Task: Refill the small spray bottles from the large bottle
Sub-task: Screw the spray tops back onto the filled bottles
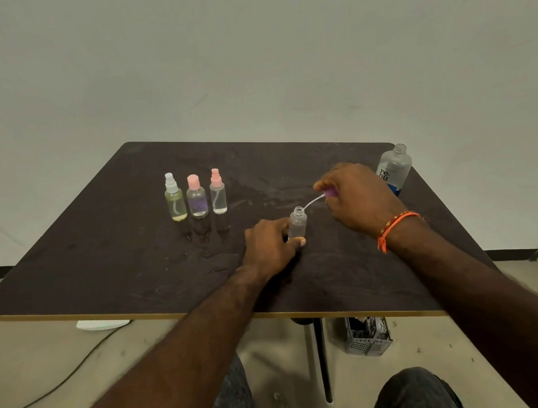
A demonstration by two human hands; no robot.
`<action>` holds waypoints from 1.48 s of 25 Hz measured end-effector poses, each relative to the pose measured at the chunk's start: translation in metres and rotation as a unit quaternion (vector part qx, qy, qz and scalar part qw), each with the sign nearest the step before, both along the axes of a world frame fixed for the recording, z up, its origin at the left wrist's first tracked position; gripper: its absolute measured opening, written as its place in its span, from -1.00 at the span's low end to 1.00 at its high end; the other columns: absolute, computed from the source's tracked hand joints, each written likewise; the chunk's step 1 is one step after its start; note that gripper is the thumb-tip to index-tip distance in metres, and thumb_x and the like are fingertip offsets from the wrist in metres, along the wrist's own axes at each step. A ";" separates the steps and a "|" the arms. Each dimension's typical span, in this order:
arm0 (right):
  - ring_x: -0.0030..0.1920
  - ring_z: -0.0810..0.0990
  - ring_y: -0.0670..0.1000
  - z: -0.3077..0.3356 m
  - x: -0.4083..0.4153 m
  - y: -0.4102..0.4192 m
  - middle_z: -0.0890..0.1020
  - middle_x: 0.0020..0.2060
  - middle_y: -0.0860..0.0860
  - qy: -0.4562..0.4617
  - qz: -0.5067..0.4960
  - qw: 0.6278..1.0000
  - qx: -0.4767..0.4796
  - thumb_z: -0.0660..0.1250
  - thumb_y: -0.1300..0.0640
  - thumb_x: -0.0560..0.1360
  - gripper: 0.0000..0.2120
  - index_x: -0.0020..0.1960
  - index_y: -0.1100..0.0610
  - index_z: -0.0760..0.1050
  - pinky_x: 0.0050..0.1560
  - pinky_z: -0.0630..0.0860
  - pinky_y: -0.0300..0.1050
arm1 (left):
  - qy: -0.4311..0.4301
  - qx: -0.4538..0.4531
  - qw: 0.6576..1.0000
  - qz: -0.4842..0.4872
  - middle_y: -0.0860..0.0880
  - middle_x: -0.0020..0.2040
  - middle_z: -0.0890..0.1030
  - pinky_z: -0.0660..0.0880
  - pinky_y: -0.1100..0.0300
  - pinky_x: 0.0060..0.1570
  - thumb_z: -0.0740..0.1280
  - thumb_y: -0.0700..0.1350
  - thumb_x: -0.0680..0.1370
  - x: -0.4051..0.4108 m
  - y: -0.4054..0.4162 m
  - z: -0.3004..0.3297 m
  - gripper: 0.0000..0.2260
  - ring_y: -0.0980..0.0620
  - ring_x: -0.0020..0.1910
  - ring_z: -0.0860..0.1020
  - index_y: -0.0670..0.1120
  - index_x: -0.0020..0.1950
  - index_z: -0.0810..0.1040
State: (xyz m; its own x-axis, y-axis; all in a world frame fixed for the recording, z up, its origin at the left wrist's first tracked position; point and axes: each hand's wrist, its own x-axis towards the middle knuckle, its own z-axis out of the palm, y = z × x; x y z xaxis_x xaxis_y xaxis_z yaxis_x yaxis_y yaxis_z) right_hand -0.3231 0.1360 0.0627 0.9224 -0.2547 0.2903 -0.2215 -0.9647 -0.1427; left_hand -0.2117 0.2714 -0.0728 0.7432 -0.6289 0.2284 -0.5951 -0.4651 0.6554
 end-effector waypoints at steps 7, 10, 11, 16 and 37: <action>0.10 0.60 0.06 -0.013 0.019 0.007 0.67 0.06 0.03 0.029 0.022 0.999 0.028 0.34 0.20 0.56 -0.79 0.17 0.07 0.61 0.14 0.55 0.02 | -0.010 0.018 1.000 -0.003 0.25 -0.34 0.48 0.42 -0.03 0.19 0.52 0.06 0.53 -0.001 0.001 0.003 -0.80 0.13 -0.16 0.51 0.17 -0.14 0.49; 0.06 0.62 0.03 -0.015 0.032 0.011 0.67 0.04 0.02 0.058 0.028 0.996 0.055 0.38 0.22 0.53 -0.84 0.09 0.07 0.63 0.12 0.56 -0.05 | -0.006 0.043 0.999 -0.003 0.24 -0.32 0.47 0.43 -0.07 0.23 0.50 0.09 0.55 -0.001 0.000 0.005 -0.79 0.12 -0.14 0.50 0.17 -0.12 0.48; 0.07 0.62 0.02 -0.016 0.035 0.013 0.66 0.07 0.03 0.085 0.033 0.994 0.052 0.39 0.24 0.53 -0.82 0.11 0.08 0.65 0.14 0.56 -0.07 | -0.003 0.047 0.999 -0.007 0.24 -0.31 0.48 0.43 -0.09 0.25 0.50 0.10 0.55 0.000 0.000 0.006 -0.81 0.12 -0.13 0.51 0.17 -0.09 0.49; 0.12 0.62 0.02 -0.022 0.039 0.013 0.66 0.13 0.03 0.107 0.036 0.991 0.078 0.38 0.26 0.54 -0.66 0.30 0.09 0.56 0.22 0.55 -0.05 | 0.039 0.038 0.998 -0.020 0.17 -0.07 0.68 0.41 -0.15 0.31 0.43 0.23 0.57 0.003 -0.001 0.007 -0.74 0.10 0.03 0.61 0.12 0.15 0.67; 0.16 0.54 -0.09 -0.067 0.015 0.004 0.52 0.27 -0.09 -0.045 0.017 0.957 0.287 0.54 -0.10 0.40 -0.15 0.54 0.02 0.17 0.17 0.54 -0.10 | 0.011 0.046 0.999 -0.010 0.22 -0.28 0.55 0.38 -0.11 0.30 0.48 0.16 0.56 0.000 0.000 0.012 -0.88 0.10 -0.06 0.55 0.15 -0.01 0.65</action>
